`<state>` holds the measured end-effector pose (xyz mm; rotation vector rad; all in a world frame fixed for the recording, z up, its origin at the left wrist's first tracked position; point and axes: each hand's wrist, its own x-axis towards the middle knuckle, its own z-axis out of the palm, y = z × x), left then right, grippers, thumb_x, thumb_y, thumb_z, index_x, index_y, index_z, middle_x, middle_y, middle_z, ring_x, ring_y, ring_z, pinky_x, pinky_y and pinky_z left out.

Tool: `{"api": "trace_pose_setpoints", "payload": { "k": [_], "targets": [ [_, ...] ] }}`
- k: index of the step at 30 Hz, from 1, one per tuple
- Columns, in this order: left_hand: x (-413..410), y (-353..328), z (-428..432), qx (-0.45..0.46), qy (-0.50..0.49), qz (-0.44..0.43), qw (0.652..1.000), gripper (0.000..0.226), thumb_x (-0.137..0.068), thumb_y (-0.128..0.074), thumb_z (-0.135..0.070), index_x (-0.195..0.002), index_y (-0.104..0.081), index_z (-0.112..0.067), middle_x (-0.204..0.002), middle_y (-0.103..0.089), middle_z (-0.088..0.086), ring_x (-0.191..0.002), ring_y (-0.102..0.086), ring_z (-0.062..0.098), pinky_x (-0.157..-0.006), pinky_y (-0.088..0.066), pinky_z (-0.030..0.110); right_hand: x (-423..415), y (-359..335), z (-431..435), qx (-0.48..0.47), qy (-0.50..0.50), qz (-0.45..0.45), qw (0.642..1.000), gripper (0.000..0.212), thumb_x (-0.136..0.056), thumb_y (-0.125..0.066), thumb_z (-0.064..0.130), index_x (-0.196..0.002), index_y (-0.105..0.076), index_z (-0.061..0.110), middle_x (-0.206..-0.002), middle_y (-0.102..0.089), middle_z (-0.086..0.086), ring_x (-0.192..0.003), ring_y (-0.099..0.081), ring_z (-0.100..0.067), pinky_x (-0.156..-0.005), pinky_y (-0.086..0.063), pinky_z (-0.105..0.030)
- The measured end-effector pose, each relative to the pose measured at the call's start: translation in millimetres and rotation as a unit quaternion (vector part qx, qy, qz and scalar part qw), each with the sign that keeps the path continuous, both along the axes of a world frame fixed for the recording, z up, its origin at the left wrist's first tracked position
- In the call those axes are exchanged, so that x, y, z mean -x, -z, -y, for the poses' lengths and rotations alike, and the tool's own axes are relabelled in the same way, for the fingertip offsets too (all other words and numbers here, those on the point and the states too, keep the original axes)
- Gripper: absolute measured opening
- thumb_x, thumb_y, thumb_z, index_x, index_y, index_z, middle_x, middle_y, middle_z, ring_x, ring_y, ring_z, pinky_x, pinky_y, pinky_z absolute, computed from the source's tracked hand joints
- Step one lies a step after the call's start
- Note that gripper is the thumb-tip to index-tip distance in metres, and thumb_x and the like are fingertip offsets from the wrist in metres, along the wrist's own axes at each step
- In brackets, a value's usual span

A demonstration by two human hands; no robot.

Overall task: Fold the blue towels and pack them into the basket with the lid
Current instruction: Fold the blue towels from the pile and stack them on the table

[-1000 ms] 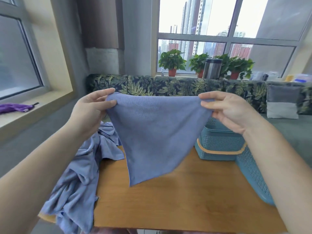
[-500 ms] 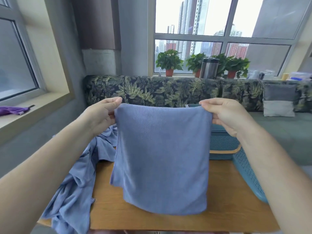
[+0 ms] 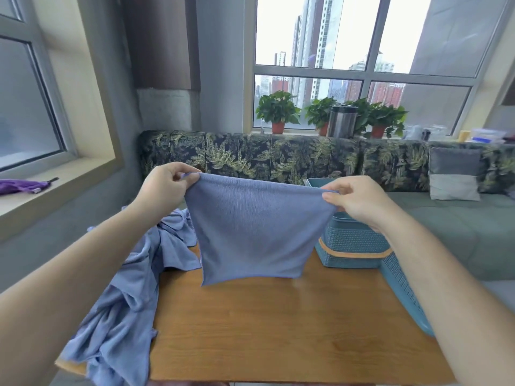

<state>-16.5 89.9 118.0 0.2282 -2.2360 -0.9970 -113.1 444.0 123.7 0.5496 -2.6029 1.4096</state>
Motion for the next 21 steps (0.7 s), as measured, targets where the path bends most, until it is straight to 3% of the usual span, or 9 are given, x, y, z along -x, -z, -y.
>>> {"api": "trace_pose_setpoints", "payload": {
  "k": [3,6,8,10,12,16,19,21],
  "targets": [
    [-13,-8,6,0.071,-0.02,0.006,0.997,0.015,-0.1,-0.058,-0.027,-0.093,-0.068,-0.017,-0.065,-0.056,0.005,-0.052,-0.045,0.014,-0.052,-0.037,0.025,-19,-11,-9,-0.033,-0.009,-0.051,0.998,0.009,-0.097,-0.066,0.02,-0.092,-0.074,0.02,-0.086,-0.075,-0.006,-0.072,-0.067,-0.017,-0.073,-0.061,-0.034],
    [-26,-22,10,0.134,-0.011,-0.015,0.991,0.02,-0.102,-0.054,-0.024,-0.09,-0.064,-0.011,-0.078,-0.056,0.011,-0.06,-0.048,0.013,-0.054,-0.033,0.022,-37,-27,-17,-0.034,-0.001,-0.121,0.992,0.011,-0.098,-0.065,0.026,-0.087,-0.068,0.025,-0.071,-0.063,0.012,-0.049,-0.049,-0.002,-0.053,-0.042,-0.025],
    [-30,-32,8,0.151,-0.013,-0.029,0.988,0.018,-0.102,-0.053,-0.022,-0.09,-0.063,-0.013,-0.089,-0.053,0.007,-0.069,-0.049,0.014,-0.06,-0.03,0.023,-41,-37,-19,-0.044,0.004,-0.144,0.989,0.015,-0.098,-0.063,0.03,-0.084,-0.064,0.025,-0.076,-0.056,0.009,-0.045,-0.045,-0.004,-0.05,-0.033,-0.023],
    [-28,-37,4,0.153,-0.028,-0.023,0.988,0.018,-0.102,-0.054,-0.024,-0.09,-0.063,-0.013,-0.082,-0.056,0.003,-0.071,-0.053,0.019,-0.062,-0.032,0.028,-39,-41,-17,-0.062,0.009,-0.132,0.989,0.017,-0.099,-0.061,0.032,-0.086,-0.063,0.021,-0.067,-0.062,0.0,-0.044,-0.049,-0.007,-0.052,-0.035,-0.026],
    [-23,-36,0,0.099,-0.016,0.002,0.995,0.019,-0.101,-0.055,-0.025,-0.089,-0.064,-0.014,-0.067,-0.064,0.006,-0.058,-0.061,0.025,-0.057,-0.045,0.031,-32,-39,-12,-0.042,-0.006,-0.083,0.996,0.015,-0.1,-0.062,0.027,-0.091,-0.064,0.015,-0.058,-0.066,-0.007,-0.042,-0.054,-0.009,-0.051,-0.04,-0.026],
    [-2,-14,-3,-0.026,0.019,0.083,0.996,0.018,-0.103,-0.053,-0.023,-0.095,-0.063,-0.01,-0.062,-0.071,0.014,-0.059,-0.071,0.033,-0.061,-0.059,0.039,-10,-11,1,0.06,-0.018,0.031,0.998,0.011,-0.1,-0.063,0.013,-0.099,-0.062,0.002,-0.078,-0.069,-0.014,-0.056,-0.07,-0.018,-0.043,-0.048,-0.025],
    [18,14,1,-0.093,0.024,0.104,0.99,0.019,-0.103,-0.054,-0.019,-0.099,-0.064,-0.004,-0.069,-0.073,0.014,-0.061,-0.073,0.021,-0.058,-0.061,0.031,9,22,9,0.12,-0.012,0.084,0.989,0.008,-0.1,-0.061,0.009,-0.1,-0.061,0.001,-0.093,-0.069,-0.021,-0.069,-0.075,-0.023,-0.051,-0.057,-0.026],
    [30,27,6,-0.121,0.026,0.1,0.987,0.019,-0.103,-0.055,-0.019,-0.101,-0.065,-0.003,-0.073,-0.073,0.012,-0.07,-0.075,0.022,-0.067,-0.062,0.035,18,40,14,0.126,-0.002,0.066,0.99,0.005,-0.1,-0.061,0.01,-0.096,-0.061,0.007,-0.098,-0.071,-0.021,-0.076,-0.076,-0.022,-0.061,-0.06,-0.03]
  ]
}}
